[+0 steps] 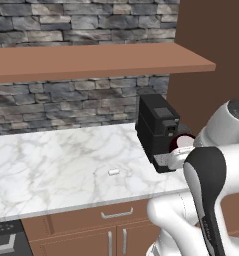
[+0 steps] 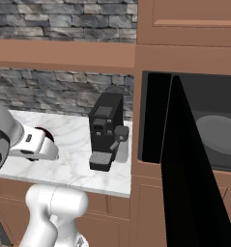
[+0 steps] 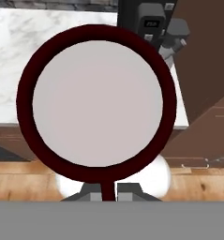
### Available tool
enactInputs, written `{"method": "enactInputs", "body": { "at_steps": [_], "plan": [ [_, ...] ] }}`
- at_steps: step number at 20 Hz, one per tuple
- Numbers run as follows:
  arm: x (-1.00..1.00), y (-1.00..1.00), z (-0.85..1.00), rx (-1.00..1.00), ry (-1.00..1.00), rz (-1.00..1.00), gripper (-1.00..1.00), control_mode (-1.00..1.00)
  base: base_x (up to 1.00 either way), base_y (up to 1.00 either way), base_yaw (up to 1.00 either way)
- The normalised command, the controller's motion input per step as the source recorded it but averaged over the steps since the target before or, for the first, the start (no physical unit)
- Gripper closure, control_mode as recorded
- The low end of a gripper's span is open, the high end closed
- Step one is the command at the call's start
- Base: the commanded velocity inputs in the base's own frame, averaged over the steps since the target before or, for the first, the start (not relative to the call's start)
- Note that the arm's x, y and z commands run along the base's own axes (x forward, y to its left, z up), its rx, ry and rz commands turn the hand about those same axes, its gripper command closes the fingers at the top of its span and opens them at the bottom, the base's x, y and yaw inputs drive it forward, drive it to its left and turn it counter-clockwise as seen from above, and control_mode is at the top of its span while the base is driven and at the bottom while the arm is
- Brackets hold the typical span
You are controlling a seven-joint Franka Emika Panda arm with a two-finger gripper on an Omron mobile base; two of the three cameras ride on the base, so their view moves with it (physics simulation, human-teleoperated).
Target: Pick the mug from the counter and place it inside the microwave. Then close the microwave.
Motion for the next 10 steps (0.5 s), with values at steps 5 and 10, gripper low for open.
{"method": "enactInputs", "body": {
  "at_steps": [5, 10],
  "plan": [
    [0.0, -0.02, 0.1, 0.0, -0.1, 0.0, 1.0, -1.0, 0.0, 0.0, 0.0],
    [0.0, -0.02, 0.0, 0.0, -0.1, 0.0, 1.0, -1.0, 0.0, 0.0, 0.0]
  ]
}}
